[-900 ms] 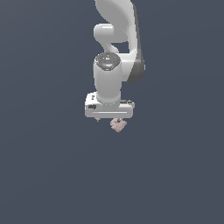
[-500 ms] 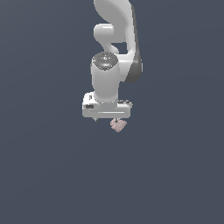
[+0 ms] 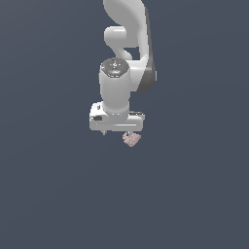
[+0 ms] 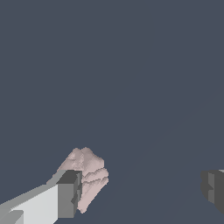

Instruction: Pick up the object and move it to a goal position.

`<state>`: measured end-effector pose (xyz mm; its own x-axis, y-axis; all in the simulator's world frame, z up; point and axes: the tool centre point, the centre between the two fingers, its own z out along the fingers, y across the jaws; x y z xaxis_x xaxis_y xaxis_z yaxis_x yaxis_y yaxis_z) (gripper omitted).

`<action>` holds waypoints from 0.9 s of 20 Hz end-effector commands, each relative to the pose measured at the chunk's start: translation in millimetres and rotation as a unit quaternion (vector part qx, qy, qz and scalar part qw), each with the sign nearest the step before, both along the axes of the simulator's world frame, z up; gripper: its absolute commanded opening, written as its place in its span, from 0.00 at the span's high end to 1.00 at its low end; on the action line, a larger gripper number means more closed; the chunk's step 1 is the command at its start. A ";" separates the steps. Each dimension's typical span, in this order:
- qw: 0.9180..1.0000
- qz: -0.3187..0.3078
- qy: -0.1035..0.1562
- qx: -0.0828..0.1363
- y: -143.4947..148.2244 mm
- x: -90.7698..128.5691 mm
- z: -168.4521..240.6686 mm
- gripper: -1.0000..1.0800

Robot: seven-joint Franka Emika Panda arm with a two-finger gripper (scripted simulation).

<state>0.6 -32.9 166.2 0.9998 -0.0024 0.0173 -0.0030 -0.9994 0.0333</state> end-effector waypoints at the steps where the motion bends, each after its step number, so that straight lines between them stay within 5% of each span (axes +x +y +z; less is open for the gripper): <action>1: 1.000 -0.007 0.000 0.001 2.0 -1.2 -2.0 0.04; 11: 0.997 -0.078 0.000 0.007 19.9 -13.1 -19.1 0.04; 18: 0.987 -0.159 0.000 0.013 38.5 -28.1 -37.8 0.04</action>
<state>-24.0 1.5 132.5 0.9597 -0.2808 0.0134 -0.2810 -0.9597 0.0107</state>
